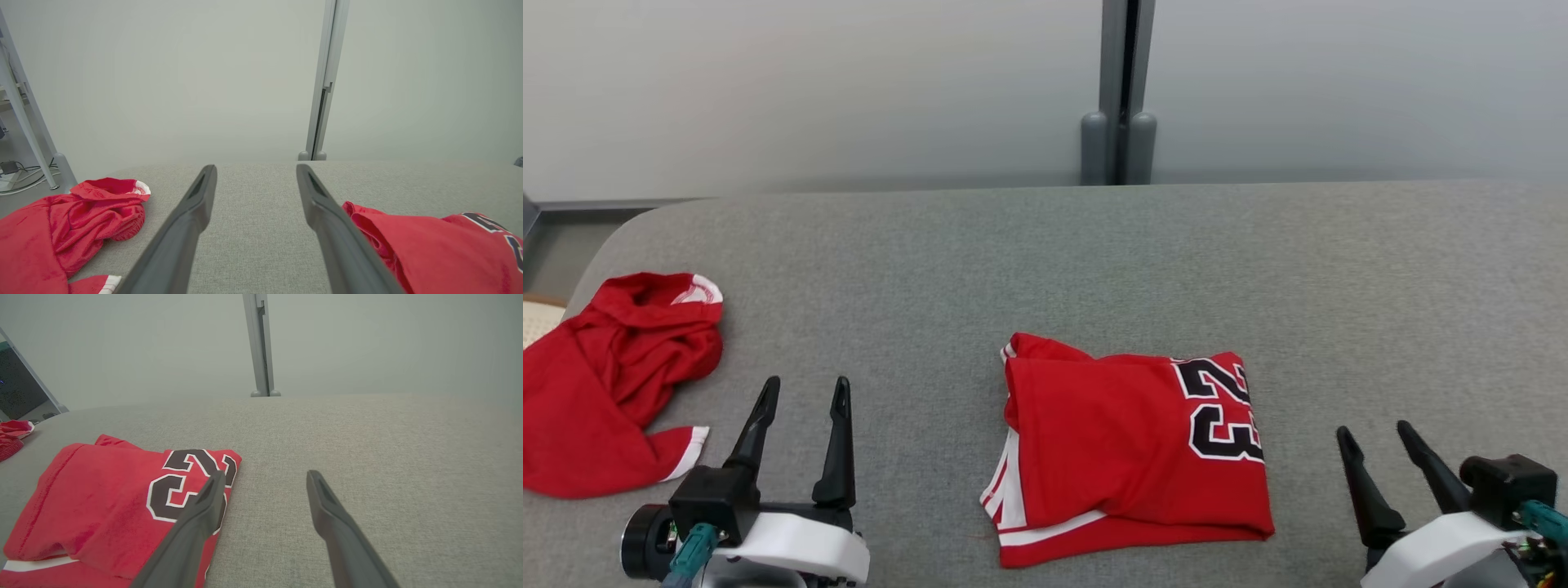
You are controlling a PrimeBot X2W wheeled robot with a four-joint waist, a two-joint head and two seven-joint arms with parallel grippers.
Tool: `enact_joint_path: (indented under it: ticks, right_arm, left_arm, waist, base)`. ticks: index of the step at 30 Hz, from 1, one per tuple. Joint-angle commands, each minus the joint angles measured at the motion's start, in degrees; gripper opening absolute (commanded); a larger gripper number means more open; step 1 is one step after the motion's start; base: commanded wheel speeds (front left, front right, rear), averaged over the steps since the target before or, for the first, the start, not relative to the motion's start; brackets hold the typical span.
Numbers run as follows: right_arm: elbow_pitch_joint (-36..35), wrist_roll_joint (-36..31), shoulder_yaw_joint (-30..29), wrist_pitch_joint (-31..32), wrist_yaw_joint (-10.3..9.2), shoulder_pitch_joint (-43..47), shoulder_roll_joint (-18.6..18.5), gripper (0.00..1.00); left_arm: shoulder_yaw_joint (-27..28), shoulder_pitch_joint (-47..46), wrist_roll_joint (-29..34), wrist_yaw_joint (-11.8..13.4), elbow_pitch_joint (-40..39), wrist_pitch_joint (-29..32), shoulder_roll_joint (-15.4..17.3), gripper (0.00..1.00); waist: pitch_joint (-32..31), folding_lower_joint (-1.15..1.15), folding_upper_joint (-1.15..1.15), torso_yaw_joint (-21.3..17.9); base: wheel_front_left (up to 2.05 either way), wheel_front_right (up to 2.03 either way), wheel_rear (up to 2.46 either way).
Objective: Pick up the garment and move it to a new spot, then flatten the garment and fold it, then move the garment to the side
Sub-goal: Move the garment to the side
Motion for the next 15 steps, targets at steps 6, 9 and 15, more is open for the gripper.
enact_joint_path:
  ticks: [6, 9, 15]
  right_arm:
    - [9.7, 1.9, 2.7, -1.6, 0.00, -5.4, 0.2, 1.00]
    - [14.0, 2.6, 4.1, -1.9, 0.00, -8.0, 0.6, 1.00]
    - [19.6, 4.8, 6.0, -1.3, 0.00, -10.7, 0.5, 0.46]
  left_arm:
    - [-1.5, -5.2, 0.4, -1.3, 1.3, -1.5, -1.2, 1.00]
    - [-1.9, -6.9, 0.4, -1.5, 2.1, -2.1, -1.7, 1.00]
    - [-1.8, -9.2, 0.4, -1.6, 3.0, -3.0, -2.5, 1.00]
  waist:
    - [5.7, 0.00, 0.00, 6.9]
    - [7.5, 0.00, 0.00, 8.4]
    - [9.3, 0.00, 0.00, 9.9]
  base:
    - [0.00, 0.00, 0.00]
    - [0.00, 0.00, 0.00]
    - [0.00, 0.00, 0.00]
